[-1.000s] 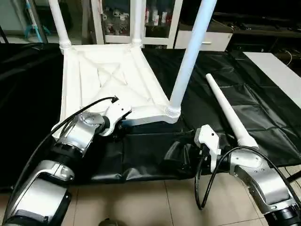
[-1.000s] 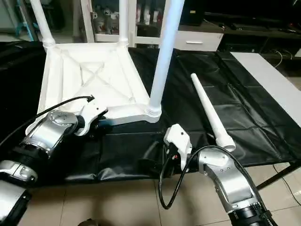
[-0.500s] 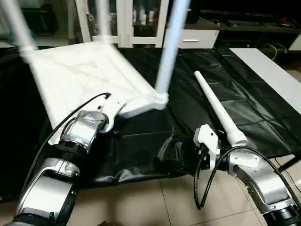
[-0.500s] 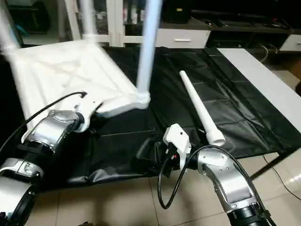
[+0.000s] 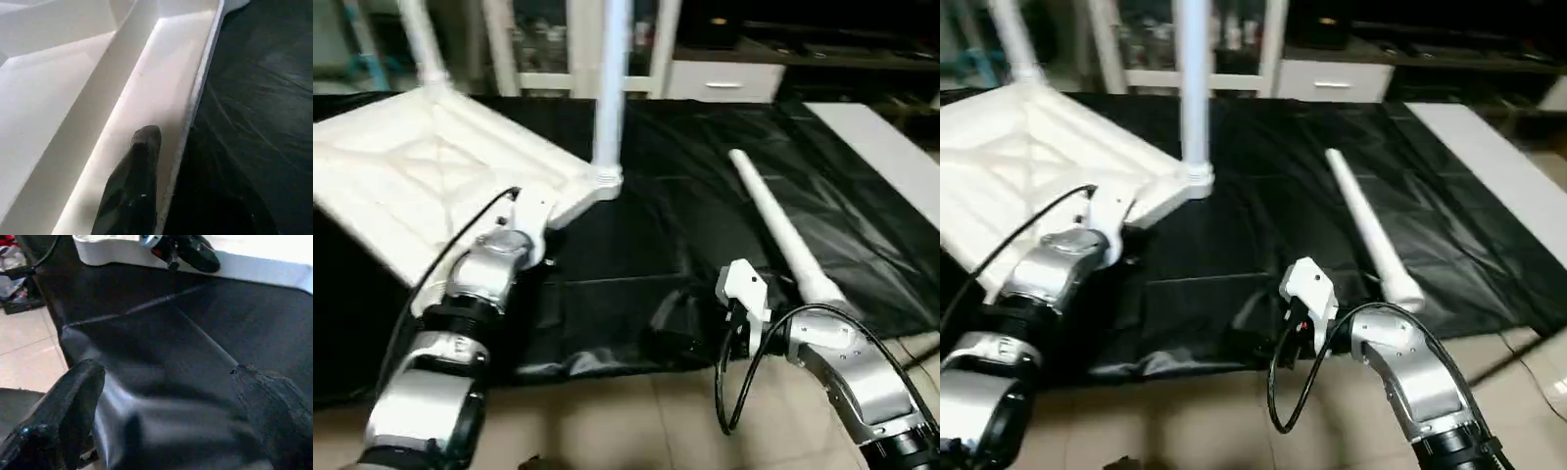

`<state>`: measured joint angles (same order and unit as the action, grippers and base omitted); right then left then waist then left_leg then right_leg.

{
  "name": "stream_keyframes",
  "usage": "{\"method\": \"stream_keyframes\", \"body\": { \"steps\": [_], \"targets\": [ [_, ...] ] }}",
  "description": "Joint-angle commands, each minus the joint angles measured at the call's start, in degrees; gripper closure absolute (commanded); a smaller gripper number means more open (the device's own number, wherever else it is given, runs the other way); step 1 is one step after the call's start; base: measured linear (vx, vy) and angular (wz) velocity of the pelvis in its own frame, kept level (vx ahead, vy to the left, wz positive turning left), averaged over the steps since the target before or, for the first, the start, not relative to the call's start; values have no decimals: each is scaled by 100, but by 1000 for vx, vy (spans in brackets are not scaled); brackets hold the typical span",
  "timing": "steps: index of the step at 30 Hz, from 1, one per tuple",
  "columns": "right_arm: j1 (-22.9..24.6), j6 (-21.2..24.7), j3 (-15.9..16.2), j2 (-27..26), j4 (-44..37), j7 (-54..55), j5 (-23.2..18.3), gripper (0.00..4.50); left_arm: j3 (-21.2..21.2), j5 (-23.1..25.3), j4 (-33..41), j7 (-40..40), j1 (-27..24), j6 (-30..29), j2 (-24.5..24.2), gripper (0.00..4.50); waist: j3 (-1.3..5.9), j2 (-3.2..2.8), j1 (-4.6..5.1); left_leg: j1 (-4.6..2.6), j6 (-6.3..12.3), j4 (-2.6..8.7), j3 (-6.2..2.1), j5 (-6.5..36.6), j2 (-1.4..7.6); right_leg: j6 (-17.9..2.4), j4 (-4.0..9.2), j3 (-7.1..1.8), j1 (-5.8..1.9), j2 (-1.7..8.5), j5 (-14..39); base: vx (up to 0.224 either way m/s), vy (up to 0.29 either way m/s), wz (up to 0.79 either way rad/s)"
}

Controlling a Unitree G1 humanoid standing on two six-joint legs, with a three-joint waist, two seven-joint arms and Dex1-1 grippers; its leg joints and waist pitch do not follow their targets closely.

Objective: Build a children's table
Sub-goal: Rotate table base

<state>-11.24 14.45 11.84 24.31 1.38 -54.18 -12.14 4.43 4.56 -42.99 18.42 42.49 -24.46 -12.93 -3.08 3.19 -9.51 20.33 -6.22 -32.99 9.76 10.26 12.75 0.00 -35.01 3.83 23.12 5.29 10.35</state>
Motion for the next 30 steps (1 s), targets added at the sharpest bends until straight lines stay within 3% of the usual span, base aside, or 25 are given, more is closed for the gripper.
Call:
{"method": "stream_keyframes", "body": {
  "steps": [1,4,5,7,8,9,11,16,18,20,21,22,24,25,27,28,30],
  "targets": [
    [-66,-67,15,38,43,25,71,0,275,-192,208,389,-37,337,276,370,394,-73,-25,-109,176,329,48,1129,44,-1290,351,-216,-245,227,330,0,0,0],
    [-63,-93,15,50,64,38,97,0,344,-334,365,572,-38,272,551,370,403,-118,-174,-107,110,327,49,1160,53,-1271,329,-220,-244,234,208,0,0,0],
    [-68,-101,16,51,73,39,105,0,305,-399,398,622,-30,198,606,305,404,-116,-184,-107,86,320,53,1198,59,-1305,319,-224,-234,231,121,0,0,0],
    [-64,-114,26,55,69,55,132,0,275,-442,477,621,-22,116,663,305,414,-145,-213,-72,57,318,35,1168,58,-1305,297,-218,-258,241,73,0,0,0],
    [-65,-123,30,56,72,60,142,0,272,-429,492,601,-7,105,676,296,401,-126,-220,-53,52,321,36,1213,48,-1260,316,-217,-260,240,135,0,0,0],
    [-62,-127,32,54,68,73,148,0,211,-427,505,497,40,131,709,277,404,-153,-223,-36,23,333,20,1271,51,-1202,320,-214,-278,249,221,0,0,0],
    [-55,-130,33,58,60,79,142,0,110,-437,499,452,83,256,709,257,395,-107,-207,-11,9,347,9,1363,37,-1079,350,-210,-304,263,433,0,0,0],
    [-72,-137,32,56,73,58,154,0,-8,-305,500,396,246,483,341,231,398,-88,-114,29,22,361,-16,1311,25,-901,366,-200,-324,265,678,0,0,0],
    [-92,-143,59,49,73,37,156,0,-7,-290,671,736,270,621,-86,231,394,-96,-27,30,-1,381,-28,1343,19,-824,384,-194,-318,270,868,0,0,0],
    [-112,-143,76,39,70,29,150,0,46,-344,1005,1359,192,530,-521,231,392,-123,56,17,-7,379,-19,1259,32,-929,362,-195,-288,254,748,0,0,0],
    [-112,-143,76,39,70,29,150,0,46,-344,1005,1359,192,530,-521,231,392,-123,56,17,-7,379,-19,1259,32,-929,362,-195,-288,254,748,0,0,0],
    [-132,-137,82,14,68,28,128,0,177,-280,1368,1922,42,313,-1045,231,389,-132,78,10,-26,374,-13,1194,41,-1042,329,-194,-283,242,548,0,0,0],
    [-143,-110,65,-38,19,18,50,0,341,-83,1707,2384,-140,120,-1686,231,390,-141,126,21,-31,388,-5,1133,38,-1066,288,-195,-283,223,480,0,0,0],
    [-143,-110,65,-38,19,18,50,0,341,-83,1707,2384,-140,120,-1686,231,396,-159,123,-5,-41,384,-14,1139,45,-1072,291,-190,-272,228,466,0,0,0],
    [-167,9,-72,-196,-96,19,-241,0,348,23,1885,2632,-287,41,-2212,231,382,-162,162,-16,-39,390,3,1213,42,-1108,285,-202,-263,225,478,0,0,0],
    [-184,160,-160,-292,-213,-27,-490,0,363,65,1992,2722,-366,-16,-2494,231,378,-190,161,-41,-59,395,6,1328,45,-1107,295,-203,-240,221,584,0,0,0],
    [-169,540,-183,-320,-575,-333,-1000,0,385,217,2243,2882,-558,-224,-3041,231,355,-186,166,-41,-77,423,-2,1483,57,-1063,297,-206,-230,206,761,0,0,0]
  ]
}}
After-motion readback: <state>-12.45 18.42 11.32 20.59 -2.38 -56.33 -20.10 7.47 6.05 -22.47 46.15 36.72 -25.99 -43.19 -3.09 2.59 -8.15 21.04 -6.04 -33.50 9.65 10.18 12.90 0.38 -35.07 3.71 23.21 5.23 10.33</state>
